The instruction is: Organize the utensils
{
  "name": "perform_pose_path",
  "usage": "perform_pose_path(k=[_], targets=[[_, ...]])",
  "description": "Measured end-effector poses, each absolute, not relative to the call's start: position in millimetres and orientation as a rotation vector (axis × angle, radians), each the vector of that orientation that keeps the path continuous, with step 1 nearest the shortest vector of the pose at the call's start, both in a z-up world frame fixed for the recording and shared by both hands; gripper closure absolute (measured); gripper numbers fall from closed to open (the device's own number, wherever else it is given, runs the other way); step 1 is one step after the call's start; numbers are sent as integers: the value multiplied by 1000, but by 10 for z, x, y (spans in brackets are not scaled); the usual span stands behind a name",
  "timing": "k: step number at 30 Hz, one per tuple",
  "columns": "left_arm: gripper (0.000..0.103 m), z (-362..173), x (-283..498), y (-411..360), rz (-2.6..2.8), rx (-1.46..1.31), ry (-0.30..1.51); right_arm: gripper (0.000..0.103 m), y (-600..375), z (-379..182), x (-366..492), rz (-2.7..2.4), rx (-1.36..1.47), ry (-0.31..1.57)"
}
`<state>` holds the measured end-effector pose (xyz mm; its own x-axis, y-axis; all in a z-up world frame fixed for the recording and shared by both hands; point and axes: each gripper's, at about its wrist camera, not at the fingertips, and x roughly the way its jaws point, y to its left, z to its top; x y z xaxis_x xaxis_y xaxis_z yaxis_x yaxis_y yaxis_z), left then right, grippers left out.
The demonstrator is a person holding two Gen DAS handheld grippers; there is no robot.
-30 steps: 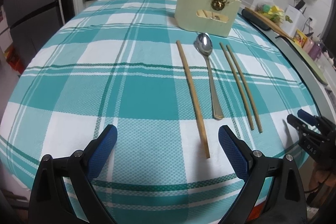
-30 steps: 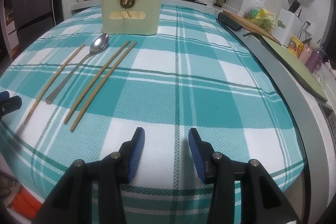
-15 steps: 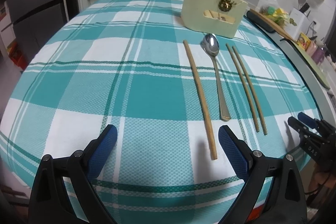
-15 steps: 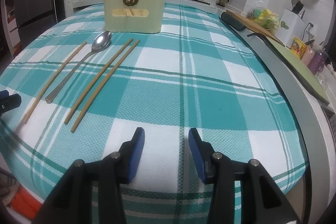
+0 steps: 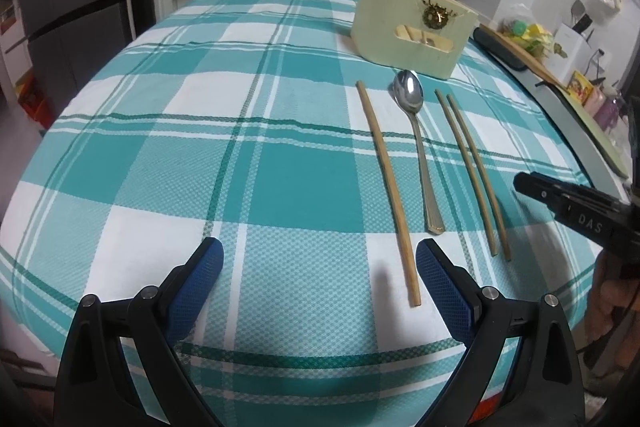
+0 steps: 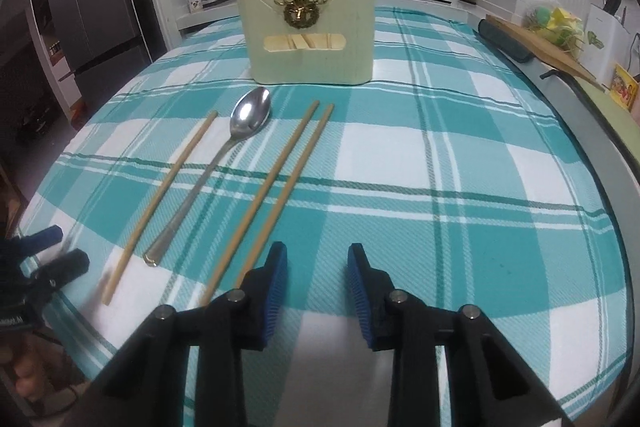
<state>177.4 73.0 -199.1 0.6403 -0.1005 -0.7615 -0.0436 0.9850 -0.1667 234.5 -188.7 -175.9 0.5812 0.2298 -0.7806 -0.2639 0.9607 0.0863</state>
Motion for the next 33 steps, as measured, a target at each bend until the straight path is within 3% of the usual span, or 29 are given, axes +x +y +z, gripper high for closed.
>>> perform_pose_path(k=[10, 16, 25, 33], targets=[[6, -1984, 1755, 763, -25, -179, 872, 88, -1581, -1970, 2782, 328, -55, 974], [6, -2012, 1771, 724, -30, -170, 890, 94, -1452, -1962, 2698, 292, -186, 918], [6, -2002, 1844, 785, -17, -184, 904, 95, -2098, -1950, 2511, 84, -87, 927], [6, -1909, 2494, 537, -105, -123, 904, 94, -2347, -1966, 2312, 38, -50, 915]])
